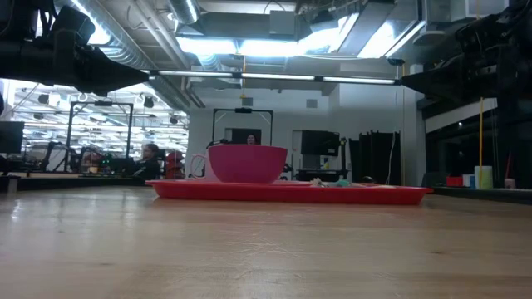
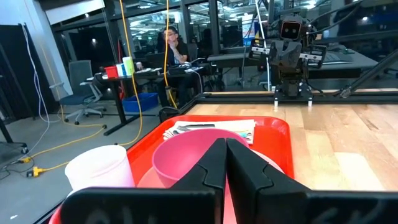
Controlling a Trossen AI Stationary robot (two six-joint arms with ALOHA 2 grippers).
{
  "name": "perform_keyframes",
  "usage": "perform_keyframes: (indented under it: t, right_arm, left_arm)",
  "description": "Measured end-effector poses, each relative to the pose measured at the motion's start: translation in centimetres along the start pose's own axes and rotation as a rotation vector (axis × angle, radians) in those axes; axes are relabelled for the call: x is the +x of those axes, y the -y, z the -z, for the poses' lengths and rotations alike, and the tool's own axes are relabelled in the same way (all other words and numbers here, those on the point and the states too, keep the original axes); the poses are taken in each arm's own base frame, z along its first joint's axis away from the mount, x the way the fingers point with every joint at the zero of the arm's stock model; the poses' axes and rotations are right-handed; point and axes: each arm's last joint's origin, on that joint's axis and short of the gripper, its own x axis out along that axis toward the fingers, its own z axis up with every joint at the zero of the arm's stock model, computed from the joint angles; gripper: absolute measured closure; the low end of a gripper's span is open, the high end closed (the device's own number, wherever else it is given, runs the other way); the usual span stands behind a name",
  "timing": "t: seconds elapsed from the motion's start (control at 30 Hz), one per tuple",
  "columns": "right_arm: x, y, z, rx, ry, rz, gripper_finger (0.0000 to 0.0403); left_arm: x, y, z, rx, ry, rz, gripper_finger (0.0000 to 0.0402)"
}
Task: Set up tray
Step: Return to Home Position
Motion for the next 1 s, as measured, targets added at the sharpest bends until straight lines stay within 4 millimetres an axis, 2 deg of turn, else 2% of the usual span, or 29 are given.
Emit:
perform_keyframes:
  t: [1.0]
  right_arm:
    - [-0.15,-0.52,-0.24,-0.002,0.021,-0.037,0.0397]
  left_arm:
    - [0.0,0.0,0.01,0.001,-0.001,0.0,0.0396]
